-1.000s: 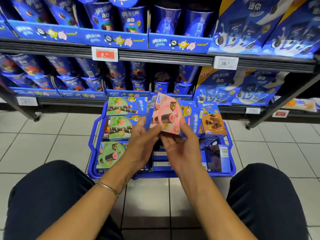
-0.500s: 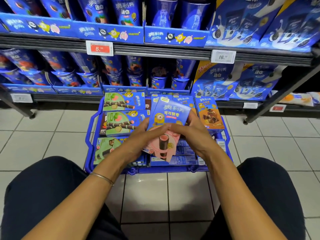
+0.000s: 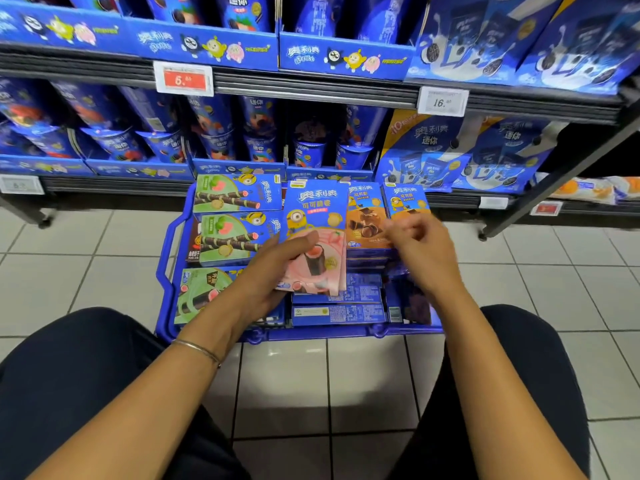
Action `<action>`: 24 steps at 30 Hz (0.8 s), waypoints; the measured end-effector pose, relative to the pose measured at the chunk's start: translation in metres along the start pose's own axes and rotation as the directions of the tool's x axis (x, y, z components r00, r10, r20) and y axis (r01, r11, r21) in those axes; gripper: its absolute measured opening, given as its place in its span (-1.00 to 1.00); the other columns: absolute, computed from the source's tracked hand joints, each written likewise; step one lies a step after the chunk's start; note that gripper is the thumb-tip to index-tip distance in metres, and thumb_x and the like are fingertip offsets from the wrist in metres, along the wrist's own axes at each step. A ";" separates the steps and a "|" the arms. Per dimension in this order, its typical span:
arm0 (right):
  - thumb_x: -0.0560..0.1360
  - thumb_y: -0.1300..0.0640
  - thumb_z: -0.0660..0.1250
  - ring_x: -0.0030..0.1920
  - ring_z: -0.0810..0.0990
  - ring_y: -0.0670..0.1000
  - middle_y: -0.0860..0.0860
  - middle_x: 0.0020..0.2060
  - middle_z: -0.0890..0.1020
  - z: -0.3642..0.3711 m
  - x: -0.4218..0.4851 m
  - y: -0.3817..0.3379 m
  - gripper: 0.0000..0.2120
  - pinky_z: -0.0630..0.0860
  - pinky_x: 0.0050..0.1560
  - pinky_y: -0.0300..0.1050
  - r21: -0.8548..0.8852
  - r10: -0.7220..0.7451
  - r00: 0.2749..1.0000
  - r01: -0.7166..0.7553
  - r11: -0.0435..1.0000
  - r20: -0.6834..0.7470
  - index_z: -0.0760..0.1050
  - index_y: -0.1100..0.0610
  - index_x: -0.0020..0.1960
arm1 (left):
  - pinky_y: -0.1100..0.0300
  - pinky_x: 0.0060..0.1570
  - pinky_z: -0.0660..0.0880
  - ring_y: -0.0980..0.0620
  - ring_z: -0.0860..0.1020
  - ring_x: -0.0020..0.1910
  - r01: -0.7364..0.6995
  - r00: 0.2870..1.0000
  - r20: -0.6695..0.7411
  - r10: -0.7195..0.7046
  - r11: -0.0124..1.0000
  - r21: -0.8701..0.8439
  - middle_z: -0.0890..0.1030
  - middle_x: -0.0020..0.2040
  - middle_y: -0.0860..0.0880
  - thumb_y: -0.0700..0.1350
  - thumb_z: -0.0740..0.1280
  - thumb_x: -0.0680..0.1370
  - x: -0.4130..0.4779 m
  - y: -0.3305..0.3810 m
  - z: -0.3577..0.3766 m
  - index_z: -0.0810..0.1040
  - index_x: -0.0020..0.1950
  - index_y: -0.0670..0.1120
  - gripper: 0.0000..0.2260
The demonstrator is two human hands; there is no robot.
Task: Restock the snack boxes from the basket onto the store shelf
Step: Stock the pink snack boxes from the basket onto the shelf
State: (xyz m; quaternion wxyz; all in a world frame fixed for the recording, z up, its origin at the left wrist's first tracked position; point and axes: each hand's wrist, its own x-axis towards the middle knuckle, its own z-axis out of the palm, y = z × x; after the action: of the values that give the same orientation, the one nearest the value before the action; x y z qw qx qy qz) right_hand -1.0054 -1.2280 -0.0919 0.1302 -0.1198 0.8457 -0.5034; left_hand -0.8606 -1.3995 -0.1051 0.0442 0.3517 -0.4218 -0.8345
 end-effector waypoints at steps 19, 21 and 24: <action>0.28 0.01 0.56 -0.33 0.66 -0.03 -0.08 -0.32 0.67 -0.063 -0.002 -0.001 -0.74 0.53 -0.36 -0.11 -0.154 0.136 0.972 -0.166 0.974 -0.190 0.55 0.00 -0.11 | -0.06 0.02 0.58 -0.08 0.75 -0.10 -0.074 0.995 0.072 0.073 0.997 0.016 0.77 -0.03 -0.06 0.16 0.30 0.66 0.013 -0.003 -0.012 0.79 -0.13 0.05 -0.65; 0.22 0.06 0.53 -0.44 0.66 -0.10 -0.10 -0.41 0.68 -0.072 -0.008 -0.023 -0.74 0.54 -0.49 -0.12 0.062 0.129 0.978 -0.121 0.991 -0.161 0.59 0.03 -0.11 | -0.06 -0.03 0.48 -0.05 0.74 -0.15 -0.118 0.991 0.064 0.118 0.993 0.006 0.77 -0.05 -0.04 0.15 0.31 0.66 0.014 0.000 -0.014 0.79 -0.13 0.07 -0.67; 0.32 0.15 0.48 -0.42 0.64 -0.09 -0.07 -0.40 0.67 -0.072 -0.008 -0.044 -0.83 0.51 -0.46 -0.24 0.289 0.089 0.983 -0.040 0.957 -0.161 0.67 0.09 -0.08 | 0.00 -0.13 0.46 -0.05 0.73 -0.20 -0.166 0.985 0.041 0.167 0.986 -0.026 0.77 -0.05 -0.04 0.17 0.30 0.65 0.016 0.005 -0.016 0.79 -0.10 0.06 -0.66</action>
State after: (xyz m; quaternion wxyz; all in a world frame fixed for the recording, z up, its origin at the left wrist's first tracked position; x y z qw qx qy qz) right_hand -1.0195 -1.1864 -0.0195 0.0889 -0.0282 0.7761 -0.6237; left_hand -0.8633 -1.4194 -0.1165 0.1087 0.2969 -0.4411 -0.8399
